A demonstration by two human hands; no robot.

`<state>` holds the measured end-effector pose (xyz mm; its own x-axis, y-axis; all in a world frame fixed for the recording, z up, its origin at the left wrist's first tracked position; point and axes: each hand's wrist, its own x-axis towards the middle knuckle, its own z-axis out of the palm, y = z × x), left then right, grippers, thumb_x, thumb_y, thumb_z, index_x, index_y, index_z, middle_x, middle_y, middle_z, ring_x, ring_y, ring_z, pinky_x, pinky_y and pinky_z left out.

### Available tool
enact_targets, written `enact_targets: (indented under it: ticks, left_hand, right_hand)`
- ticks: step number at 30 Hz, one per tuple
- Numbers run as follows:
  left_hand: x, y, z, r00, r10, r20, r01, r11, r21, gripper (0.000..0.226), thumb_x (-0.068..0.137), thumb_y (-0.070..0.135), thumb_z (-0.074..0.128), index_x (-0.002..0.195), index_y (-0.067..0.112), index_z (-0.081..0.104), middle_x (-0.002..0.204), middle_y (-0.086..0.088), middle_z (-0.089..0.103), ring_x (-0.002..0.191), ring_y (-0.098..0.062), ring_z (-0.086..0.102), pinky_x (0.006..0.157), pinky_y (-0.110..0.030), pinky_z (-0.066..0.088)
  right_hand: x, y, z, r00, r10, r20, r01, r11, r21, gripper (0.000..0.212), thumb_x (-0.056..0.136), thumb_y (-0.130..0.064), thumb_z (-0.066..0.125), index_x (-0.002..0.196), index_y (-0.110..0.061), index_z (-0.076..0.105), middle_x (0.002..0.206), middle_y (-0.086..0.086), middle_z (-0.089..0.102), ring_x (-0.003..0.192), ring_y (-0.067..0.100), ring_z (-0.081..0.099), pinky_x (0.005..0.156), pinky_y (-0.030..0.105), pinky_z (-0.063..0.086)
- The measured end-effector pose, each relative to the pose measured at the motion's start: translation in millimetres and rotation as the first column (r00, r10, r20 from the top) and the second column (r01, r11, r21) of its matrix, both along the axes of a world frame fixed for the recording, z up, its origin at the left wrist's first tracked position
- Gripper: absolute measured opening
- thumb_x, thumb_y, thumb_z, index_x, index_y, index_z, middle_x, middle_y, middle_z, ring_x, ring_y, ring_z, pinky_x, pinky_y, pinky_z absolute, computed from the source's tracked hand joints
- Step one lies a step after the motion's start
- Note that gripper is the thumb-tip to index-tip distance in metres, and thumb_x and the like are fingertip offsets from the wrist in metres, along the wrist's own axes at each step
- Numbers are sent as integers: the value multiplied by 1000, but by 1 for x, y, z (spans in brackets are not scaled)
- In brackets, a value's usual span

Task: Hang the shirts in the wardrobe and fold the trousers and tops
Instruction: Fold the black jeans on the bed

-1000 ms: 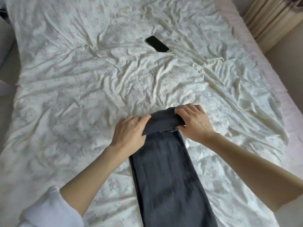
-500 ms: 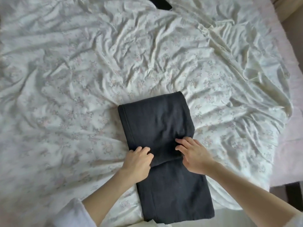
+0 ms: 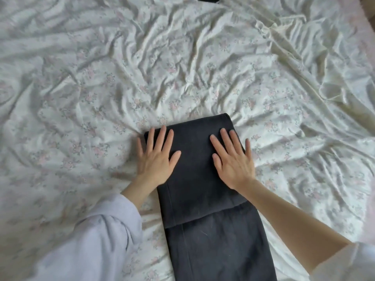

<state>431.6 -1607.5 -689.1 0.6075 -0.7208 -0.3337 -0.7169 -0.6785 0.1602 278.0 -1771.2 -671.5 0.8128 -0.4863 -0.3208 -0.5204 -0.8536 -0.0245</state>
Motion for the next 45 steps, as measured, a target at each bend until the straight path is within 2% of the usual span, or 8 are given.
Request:
enact_targets:
  ticks: [3,6,13,20,25,29,35,45]
  left_hand:
    - [34,-10,4,996,7,-87,-4,1000,28,75,87,65,27,149,25,10,154,0,18,140,-25,15,111,-54,9]
    - [61,-22,14,963,52,-265,-27,995,97,82,77,67,52,144,27,28,143,-2,37,131,-27,34,107,-43,27]
    - [85,-43,40,776,156,-611,25,960,278,96,74,47,72,148,18,18,152,0,25,137,-21,29,105,-32,30]
    - [79,-37,56,756,123,-643,11,980,200,85,73,34,77,141,21,28,138,-1,45,121,-20,46,99,-36,41]
    - [106,-65,86,845,92,-527,-35,993,116,75,74,32,76,137,20,38,127,0,54,112,-21,52,91,-35,45]
    - [137,-99,121,980,84,-181,-96,994,-56,61,78,35,72,130,22,43,106,1,59,98,-23,56,71,-30,37]
    - [121,-96,148,968,109,227,-21,934,-357,44,79,24,72,119,15,53,108,-6,63,99,-28,57,77,-37,41]
    - [-2,-4,165,972,-20,235,116,908,-403,58,46,5,87,100,7,66,93,-8,65,83,-31,62,65,-40,49]
  right_hand:
    - [29,-21,5,992,-122,-9,123,989,81,60,96,-45,21,148,-28,-3,157,-3,-8,144,23,-7,113,52,-6]
    - [64,-42,22,980,187,-63,-174,970,168,67,94,-32,37,148,-27,-1,157,-3,-7,144,19,-10,114,50,-5]
    - [122,-70,55,861,238,-450,-40,913,406,79,80,-35,66,145,-34,20,139,-3,43,125,25,41,94,36,34]
    - [113,-70,68,895,315,-315,-191,911,366,38,75,-42,68,100,-20,50,88,-3,55,84,21,54,71,32,39]
    - [130,-88,89,951,247,-188,-213,959,185,37,82,-40,63,109,-19,49,103,-4,58,92,22,56,71,32,36]
    - [162,-108,113,992,120,40,-120,993,-3,40,87,-36,58,121,-19,46,114,-1,52,95,26,58,69,32,34]
    - [151,-103,132,937,85,338,-35,988,-152,34,86,-32,61,114,-15,51,109,2,53,97,24,56,84,33,36]
    - [22,-16,143,849,137,510,-57,984,-171,46,46,-10,80,89,-9,63,94,5,66,81,28,63,71,38,47]
